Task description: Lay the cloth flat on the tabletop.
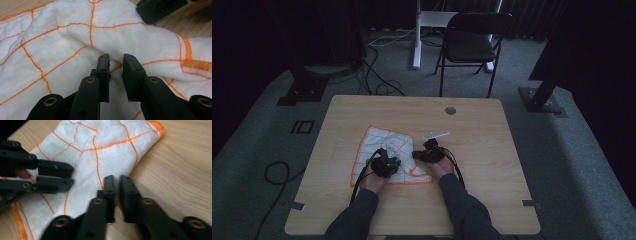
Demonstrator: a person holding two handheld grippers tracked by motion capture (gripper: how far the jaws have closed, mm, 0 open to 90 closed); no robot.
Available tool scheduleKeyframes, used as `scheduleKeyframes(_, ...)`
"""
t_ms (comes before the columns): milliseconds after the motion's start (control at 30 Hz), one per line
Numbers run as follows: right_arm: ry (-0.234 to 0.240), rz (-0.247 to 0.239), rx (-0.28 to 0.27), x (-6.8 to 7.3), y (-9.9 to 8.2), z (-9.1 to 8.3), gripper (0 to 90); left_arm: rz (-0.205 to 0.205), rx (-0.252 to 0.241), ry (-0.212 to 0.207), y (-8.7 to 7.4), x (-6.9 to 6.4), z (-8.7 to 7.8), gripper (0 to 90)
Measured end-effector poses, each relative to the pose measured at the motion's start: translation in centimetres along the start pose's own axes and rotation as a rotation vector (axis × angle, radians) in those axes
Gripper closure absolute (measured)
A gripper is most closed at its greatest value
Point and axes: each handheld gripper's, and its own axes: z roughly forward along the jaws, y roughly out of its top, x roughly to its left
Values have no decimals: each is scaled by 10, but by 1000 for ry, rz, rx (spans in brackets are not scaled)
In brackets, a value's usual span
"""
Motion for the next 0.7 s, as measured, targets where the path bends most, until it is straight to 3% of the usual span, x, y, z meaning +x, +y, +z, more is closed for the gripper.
scheduleKeyframes(233, -71, -59, -39, 5, 8, -13, 891, -4, 0, -1, -5, 1, -4, 763)
scheduleKeyframes(433, -177, -96, -89, 1, 22, -37, 893, 1, 2, -8, -10, 0, -9, 763)
scheduleKeyframes(600, -223, -144, -113, 3, 31, -47, 896, 1, 1, -10, -15, -1, -13, 763)
scheduleKeyframes(700, -215, -166, -100, 4, 32, -47, 888, 9, 5, -14, -18, -2, -17, 763)
